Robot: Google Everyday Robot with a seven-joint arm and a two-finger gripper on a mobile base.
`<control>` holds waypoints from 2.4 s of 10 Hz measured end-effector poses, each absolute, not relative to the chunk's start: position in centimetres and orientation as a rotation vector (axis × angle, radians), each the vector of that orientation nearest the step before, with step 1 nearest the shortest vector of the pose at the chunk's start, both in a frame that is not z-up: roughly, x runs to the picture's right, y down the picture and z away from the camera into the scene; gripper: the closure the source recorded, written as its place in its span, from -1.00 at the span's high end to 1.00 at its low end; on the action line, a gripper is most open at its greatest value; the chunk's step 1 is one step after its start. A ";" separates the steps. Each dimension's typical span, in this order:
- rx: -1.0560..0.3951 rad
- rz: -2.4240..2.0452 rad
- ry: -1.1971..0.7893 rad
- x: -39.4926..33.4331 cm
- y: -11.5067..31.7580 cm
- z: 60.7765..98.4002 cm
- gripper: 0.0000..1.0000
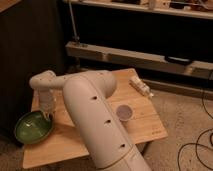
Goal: Drag the ceramic bowl in a circle
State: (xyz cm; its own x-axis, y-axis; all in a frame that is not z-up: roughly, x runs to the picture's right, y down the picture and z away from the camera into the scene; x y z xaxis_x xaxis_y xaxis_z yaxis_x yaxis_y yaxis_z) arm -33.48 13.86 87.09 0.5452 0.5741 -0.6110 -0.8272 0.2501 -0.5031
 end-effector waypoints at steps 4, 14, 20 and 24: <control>-0.825 1.042 0.298 -31.7 8.8 88.9 -1.00; -0.738 1.145 0.467 -16.1 9.7 84.0 -1.00; -0.893 1.070 0.450 -20.8 17.8 79.2 -1.00; -0.950 1.044 0.355 -25.3 16.6 80.5 -1.00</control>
